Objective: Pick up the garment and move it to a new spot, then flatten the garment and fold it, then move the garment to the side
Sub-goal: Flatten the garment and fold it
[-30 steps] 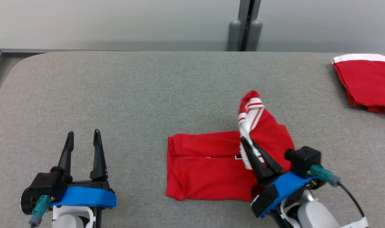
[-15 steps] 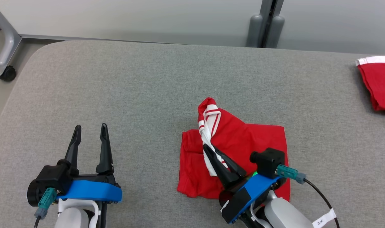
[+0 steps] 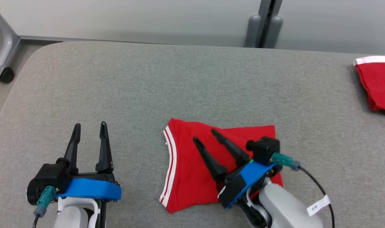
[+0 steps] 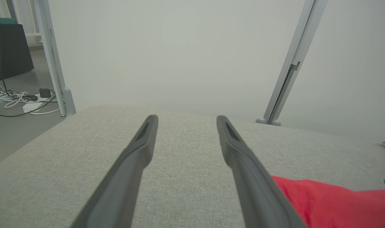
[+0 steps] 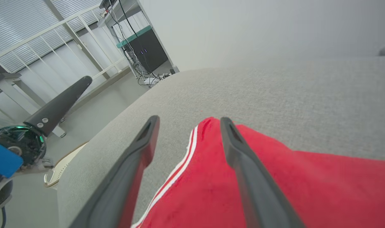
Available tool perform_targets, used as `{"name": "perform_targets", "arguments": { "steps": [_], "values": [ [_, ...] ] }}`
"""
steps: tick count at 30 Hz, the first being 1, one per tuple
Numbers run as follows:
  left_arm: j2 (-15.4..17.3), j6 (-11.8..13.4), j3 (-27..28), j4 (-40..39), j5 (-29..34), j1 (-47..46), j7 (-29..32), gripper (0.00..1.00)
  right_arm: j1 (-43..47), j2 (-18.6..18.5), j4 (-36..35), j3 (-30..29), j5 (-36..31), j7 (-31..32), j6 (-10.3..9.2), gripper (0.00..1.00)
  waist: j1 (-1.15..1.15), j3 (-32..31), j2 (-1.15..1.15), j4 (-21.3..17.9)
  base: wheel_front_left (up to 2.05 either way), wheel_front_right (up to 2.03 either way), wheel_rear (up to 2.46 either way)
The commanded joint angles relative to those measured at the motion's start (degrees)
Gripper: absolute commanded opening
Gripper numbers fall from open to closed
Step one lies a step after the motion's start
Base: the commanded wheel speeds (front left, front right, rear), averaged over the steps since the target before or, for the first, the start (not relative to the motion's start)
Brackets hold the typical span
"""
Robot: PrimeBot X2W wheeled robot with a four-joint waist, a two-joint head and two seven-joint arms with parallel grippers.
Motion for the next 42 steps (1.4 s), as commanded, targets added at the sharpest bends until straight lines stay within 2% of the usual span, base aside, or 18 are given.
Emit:
{"name": "perform_targets", "arguments": {
  "steps": [1, 5, 9, 14, 19, 32, 42],
  "values": [
    [0.0, -0.2, 0.3, 0.0, 0.2, 0.4, -0.1, 1.0, -1.4, -0.2, 0.3, -1.1, -0.6, -0.6, 0.01, 1.0, 0.0, -0.6, 0.0, -0.8, 0.0, 0.0, 0.0],
    [0.4, -0.2, 0.8, 0.2, 0.5, 1.0, -0.1, 1.0, -2.8, -0.2, 1.4, -7.0, -5.0, -1.5, 0.01, 1.0, 0.0, -1.9, 0.0, -2.4, 0.0, 0.0, 0.0],
    [0.6, -0.2, 1.1, 0.1, 0.6, 2.0, -0.1, 1.0, -1.7, -0.2, 0.2, -15.5, -11.5, -1.9, 0.01, 1.0, 0.0, -3.1, 0.0, -4.0, 0.0, 0.0, 0.0],
    [0.9, -0.2, 2.4, 0.5, 0.9, 2.6, -0.1, 1.0, 2.8, -0.2, -5.2, -25.7, -18.7, -1.9, 0.01, 1.0, 0.0, -4.4, 0.0, -5.8, 0.0, 0.0, 0.0],
    [0.7, 0.2, 3.1, 0.6, 1.8, 3.8, -0.1, 1.0, 8.3, -0.2, -10.5, -32.3, -23.6, -1.9, 0.01, 1.0, 0.0, -5.8, 0.0, -7.2, 0.0, 0.0, 0.0],
    [0.8, 1.1, 2.8, -0.4, 4.4, 7.0, -0.1, 1.0, 22.7, -0.2, -21.5, -37.6, -25.3, 1.9, 0.01, 1.0, 0.0, -8.6, 0.0, -7.0, 0.0, 0.0, 0.0],
    [1.0, 2.5, 1.7, -3.9, 5.3, 9.1, 1.8, 1.0, 27.9, -0.2, -22.7, -40.4, -25.4, 3.5, 0.01, 1.0, 0.0, -9.8, 0.0, -5.5, 0.0, 0.0, 0.0]
  ]
}}
